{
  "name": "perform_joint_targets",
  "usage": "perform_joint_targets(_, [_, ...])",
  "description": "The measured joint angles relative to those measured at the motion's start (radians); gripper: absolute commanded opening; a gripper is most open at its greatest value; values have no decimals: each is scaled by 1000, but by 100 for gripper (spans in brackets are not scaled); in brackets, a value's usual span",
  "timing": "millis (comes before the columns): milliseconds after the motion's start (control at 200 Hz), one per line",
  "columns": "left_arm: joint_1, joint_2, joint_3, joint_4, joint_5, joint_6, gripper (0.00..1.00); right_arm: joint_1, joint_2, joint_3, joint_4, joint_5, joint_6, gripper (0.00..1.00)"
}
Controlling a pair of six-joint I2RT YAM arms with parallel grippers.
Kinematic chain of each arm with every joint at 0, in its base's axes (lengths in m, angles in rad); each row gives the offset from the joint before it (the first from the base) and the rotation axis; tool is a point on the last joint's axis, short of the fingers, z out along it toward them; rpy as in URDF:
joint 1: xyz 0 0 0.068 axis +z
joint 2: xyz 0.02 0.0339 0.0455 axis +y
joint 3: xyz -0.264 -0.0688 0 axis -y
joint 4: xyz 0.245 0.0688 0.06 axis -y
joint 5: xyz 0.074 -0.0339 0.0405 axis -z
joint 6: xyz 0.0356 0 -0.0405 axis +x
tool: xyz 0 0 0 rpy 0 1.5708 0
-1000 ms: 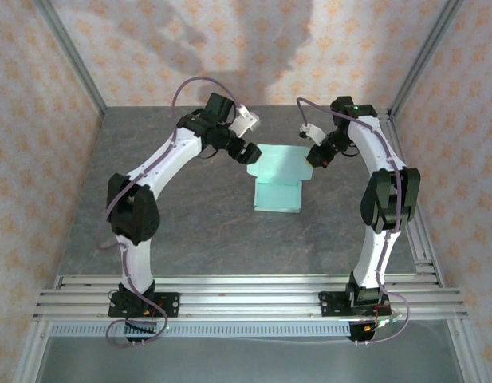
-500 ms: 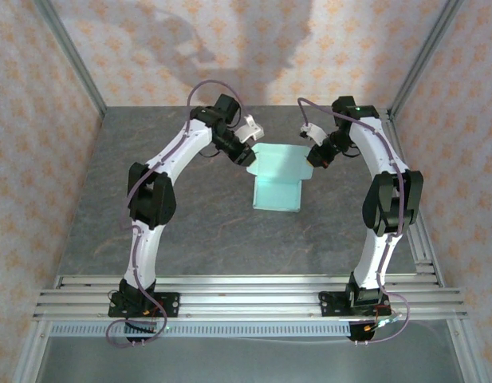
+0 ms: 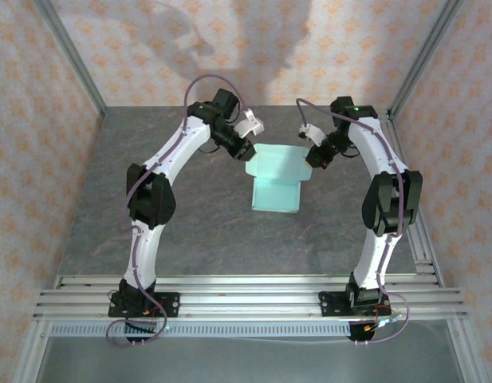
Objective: Fold the paper box
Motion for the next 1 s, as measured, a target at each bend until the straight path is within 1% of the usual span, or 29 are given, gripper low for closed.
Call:
perform_joint_targets(160, [0, 0, 15, 0, 13, 0, 23, 0, 0, 0, -14, 0, 0, 0])
perform_joint_targets(250, [0, 2, 15, -4, 18, 2, 32, 0, 0, 0, -15, 0, 0, 0])
perform_joint_targets(310, [0, 4, 15, -6, 20, 8, 35, 0, 0, 0, -18, 0, 0, 0])
perform_joint_targets(420, [0, 10, 15, -6, 19, 7, 35, 0, 0, 0, -23, 0, 0, 0])
perform_joint_targets(616, [0, 24, 15, -5, 21, -2, 32, 0, 0, 0, -31, 0, 0, 0])
perform_joint_targets(751, [0, 40, 15, -2, 24, -5, 33, 0, 0, 1, -35, 0, 0, 0])
perform_joint_targets(876, [0, 47, 14, -2, 28, -12, 25, 0, 0, 1, -41, 0, 0, 0])
perform_joint_targets(936, [0, 47, 14, -2, 40, -10, 12, 0, 0, 1, -42, 0, 0, 0])
perform_joint_targets(1001, [0, 47, 14, -1, 51, -12, 3, 0, 0, 3, -44, -1, 0, 0])
